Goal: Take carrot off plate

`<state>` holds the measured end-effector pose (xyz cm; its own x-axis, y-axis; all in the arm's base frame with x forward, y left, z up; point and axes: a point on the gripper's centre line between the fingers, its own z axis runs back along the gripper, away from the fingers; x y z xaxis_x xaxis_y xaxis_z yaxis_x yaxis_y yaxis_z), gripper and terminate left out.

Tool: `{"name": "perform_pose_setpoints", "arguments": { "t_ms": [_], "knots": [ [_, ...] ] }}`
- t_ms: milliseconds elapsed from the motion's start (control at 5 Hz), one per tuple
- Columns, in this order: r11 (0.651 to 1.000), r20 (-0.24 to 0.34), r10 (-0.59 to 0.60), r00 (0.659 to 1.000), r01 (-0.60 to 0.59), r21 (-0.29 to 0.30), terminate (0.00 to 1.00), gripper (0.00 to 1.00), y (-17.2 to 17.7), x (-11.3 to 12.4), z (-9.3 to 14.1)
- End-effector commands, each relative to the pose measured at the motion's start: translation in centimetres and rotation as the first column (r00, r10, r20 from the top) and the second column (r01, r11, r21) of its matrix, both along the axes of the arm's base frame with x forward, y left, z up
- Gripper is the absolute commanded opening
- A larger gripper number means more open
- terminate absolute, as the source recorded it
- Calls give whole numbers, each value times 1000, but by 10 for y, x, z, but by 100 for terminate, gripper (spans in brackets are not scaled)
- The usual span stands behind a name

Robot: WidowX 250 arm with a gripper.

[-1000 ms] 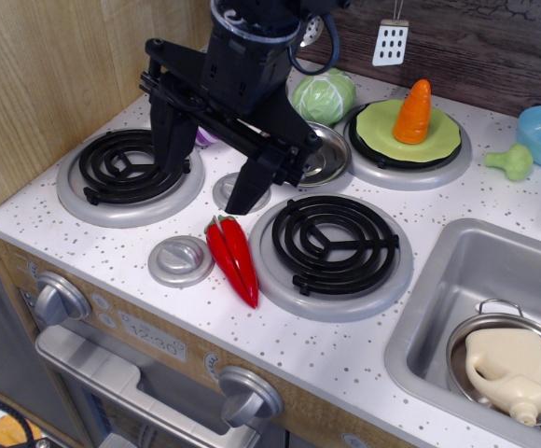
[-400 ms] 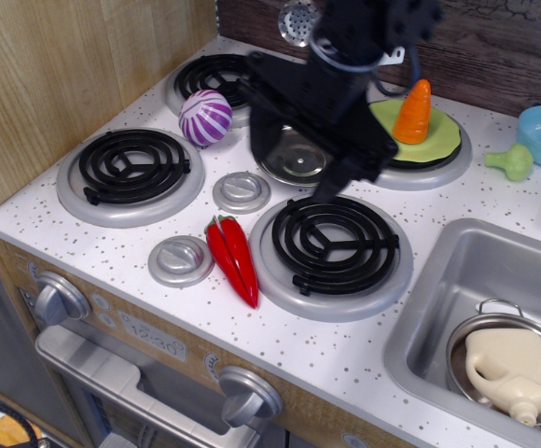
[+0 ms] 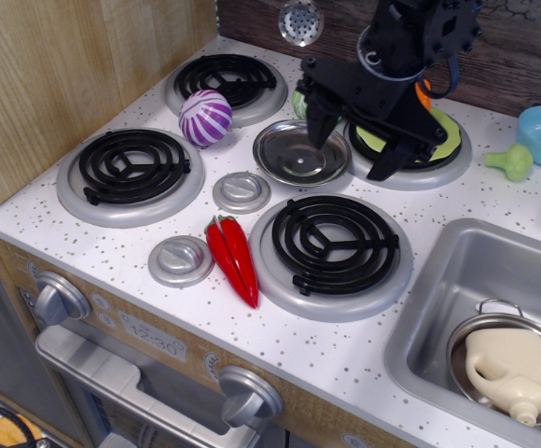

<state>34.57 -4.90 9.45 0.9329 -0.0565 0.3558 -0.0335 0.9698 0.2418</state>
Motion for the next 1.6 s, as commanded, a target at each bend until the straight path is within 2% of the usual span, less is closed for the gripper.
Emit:
{"name": "perform_pose_setpoints", "arguments": {
  "t_ms": [0, 400, 800, 1000, 1400],
  "knots": [
    [998, 71, -16, 997, 20, -54, 0, 100, -8, 36, 15],
    [994, 155, -61, 986, 73, -76, 0, 100, -5, 77, 7],
    [989, 172, -121, 978, 133, -63, 0, 100, 9, 110, 7],
    [984, 211, -144, 967, 163, -78, 0, 100, 13, 126, 6],
    [973, 245, -184, 952, 211, -91, 0, 100, 13, 146, 2]
  ]
}}
